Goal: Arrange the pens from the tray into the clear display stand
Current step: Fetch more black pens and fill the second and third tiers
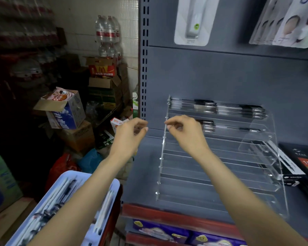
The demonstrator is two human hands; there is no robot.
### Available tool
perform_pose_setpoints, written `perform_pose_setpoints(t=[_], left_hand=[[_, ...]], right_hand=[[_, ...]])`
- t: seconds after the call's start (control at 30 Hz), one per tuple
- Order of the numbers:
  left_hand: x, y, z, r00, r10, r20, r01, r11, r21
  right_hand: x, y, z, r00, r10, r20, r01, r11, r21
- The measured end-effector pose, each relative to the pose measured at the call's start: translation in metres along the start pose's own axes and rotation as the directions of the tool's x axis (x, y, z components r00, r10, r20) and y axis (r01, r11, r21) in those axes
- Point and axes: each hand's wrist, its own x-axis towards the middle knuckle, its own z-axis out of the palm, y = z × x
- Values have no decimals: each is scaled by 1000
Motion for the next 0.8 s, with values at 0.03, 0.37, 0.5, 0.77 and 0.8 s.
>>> perform_pose_setpoints(t=[0.03,0.37,0.5,0.77,0.8], left_hand=[[-5,-9,-9,1000,-7,0,7,1000,7],[-71,-153,-117,977,-210,25,203,966,162],[-103,-231,-142,929,-347,129,312,922,227],[-160,-316,-150,769,-363,526,118,890,441],[-165,-325,-150,752,-359,553,100,891,443]], right_hand=[[-2,-10,13,999,-8,31,7,1000,8],[-47,-96,187,936,15,350,-31,999,38],[-78,-100,263,841,144,522,-129,989,-67],[-133,-73,358,678,410,610,-219,905,-365],[-136,-73,363,686,417,596,-221,900,-376]])
